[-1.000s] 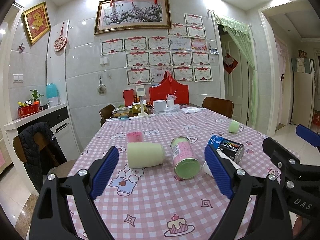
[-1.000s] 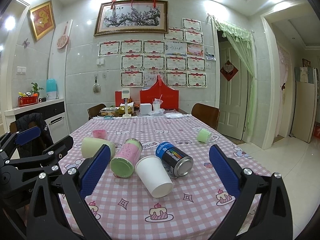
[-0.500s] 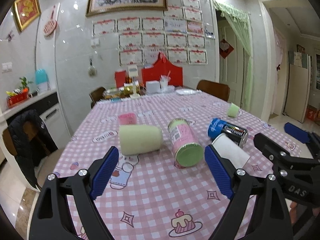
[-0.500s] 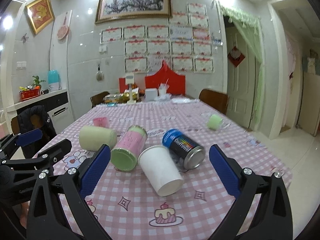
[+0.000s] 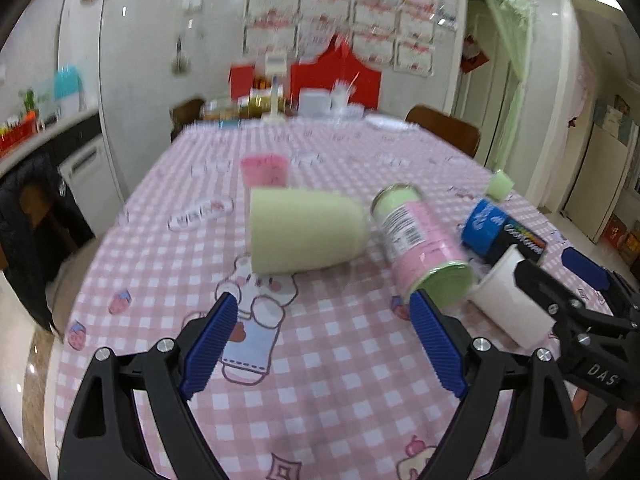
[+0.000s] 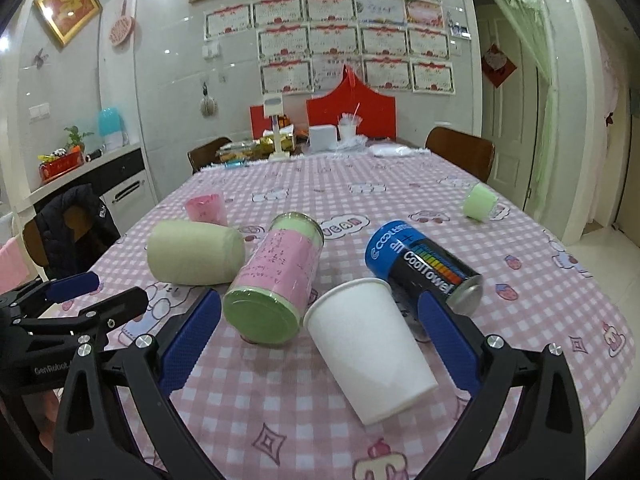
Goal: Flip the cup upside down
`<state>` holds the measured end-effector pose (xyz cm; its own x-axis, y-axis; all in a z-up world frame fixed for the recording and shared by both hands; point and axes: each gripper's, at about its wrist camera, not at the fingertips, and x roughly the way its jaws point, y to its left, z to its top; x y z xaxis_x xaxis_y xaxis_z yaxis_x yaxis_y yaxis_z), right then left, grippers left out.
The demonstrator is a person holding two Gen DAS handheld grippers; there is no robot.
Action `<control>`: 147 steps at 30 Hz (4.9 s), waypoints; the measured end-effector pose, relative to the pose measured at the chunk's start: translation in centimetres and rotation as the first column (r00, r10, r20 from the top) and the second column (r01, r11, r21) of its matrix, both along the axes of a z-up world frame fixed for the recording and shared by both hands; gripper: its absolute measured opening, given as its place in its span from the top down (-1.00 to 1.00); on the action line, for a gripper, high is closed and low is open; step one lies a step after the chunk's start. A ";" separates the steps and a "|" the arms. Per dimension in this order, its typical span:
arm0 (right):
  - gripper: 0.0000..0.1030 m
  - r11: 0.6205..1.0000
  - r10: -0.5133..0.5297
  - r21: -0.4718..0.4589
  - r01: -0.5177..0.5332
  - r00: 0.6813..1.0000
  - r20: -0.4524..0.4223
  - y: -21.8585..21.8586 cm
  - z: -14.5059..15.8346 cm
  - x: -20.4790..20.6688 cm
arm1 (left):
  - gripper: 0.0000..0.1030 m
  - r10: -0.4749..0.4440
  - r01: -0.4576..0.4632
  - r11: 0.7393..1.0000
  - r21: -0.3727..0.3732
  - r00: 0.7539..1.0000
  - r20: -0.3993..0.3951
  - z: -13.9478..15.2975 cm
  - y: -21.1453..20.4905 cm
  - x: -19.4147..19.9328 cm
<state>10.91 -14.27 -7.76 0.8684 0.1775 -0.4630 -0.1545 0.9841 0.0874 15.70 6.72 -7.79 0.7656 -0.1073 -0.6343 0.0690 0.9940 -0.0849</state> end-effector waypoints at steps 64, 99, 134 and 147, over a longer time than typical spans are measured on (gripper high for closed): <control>-0.85 0.992 -0.084 0.079 0.094 0.990 -0.115 -4.1 0.2 -4.2 | -0.31 -0.223 0.203 0.967 -0.155 0.968 -0.120 -3.1 -6.1 -5.5; -0.84 0.915 0.159 0.403 0.033 0.887 -0.434 1.1 -3.8 2.2 | -0.32 -0.131 0.124 0.973 -0.193 0.991 -0.021 -2.1 1.5 -3.9; -0.36 0.997 0.007 -0.071 -0.009 1.000 -0.018 4.3 0.8 -1.7 | -0.32 -0.092 0.093 0.981 -0.170 0.996 0.010 -1.3 0.2 -4.8; -0.39 0.999 0.043 -0.012 -0.043 0.999 -0.014 4.2 0.8 -2.7 | -0.33 -0.082 0.084 0.988 -0.128 0.996 0.019 -0.9 -0.2 -5.3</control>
<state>8.19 -10.04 -6.95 0.8538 0.2085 -0.4770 -0.1953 0.9777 0.0776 10.38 6.55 -8.73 0.7589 -0.2511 -0.6008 0.1531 0.9656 -0.2102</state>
